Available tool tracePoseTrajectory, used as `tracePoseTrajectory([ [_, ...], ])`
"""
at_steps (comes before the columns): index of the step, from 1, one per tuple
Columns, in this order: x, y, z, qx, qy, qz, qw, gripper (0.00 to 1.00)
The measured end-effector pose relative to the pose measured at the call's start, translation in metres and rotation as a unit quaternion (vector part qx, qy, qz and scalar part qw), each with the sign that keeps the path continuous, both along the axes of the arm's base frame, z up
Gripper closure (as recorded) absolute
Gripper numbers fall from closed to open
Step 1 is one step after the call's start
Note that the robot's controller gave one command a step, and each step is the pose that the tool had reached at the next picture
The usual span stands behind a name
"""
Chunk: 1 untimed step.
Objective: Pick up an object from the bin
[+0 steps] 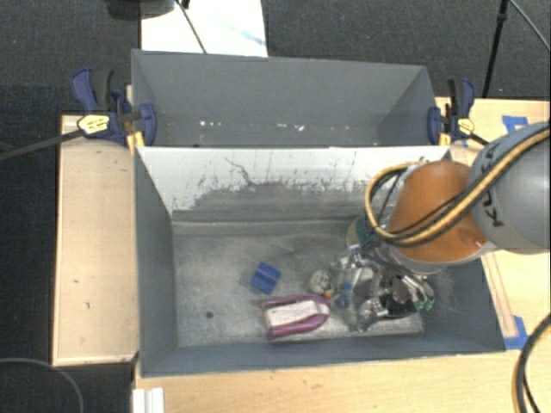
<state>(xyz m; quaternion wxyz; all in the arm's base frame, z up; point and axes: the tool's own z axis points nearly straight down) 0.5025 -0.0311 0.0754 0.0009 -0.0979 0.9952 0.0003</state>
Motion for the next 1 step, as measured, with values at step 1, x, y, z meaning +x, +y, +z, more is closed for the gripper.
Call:
tracePoseTrajectory([
  [1,0.0032,0.0004,0.0027,0.000,-0.0043,0.000,1.0000,1.00],
])
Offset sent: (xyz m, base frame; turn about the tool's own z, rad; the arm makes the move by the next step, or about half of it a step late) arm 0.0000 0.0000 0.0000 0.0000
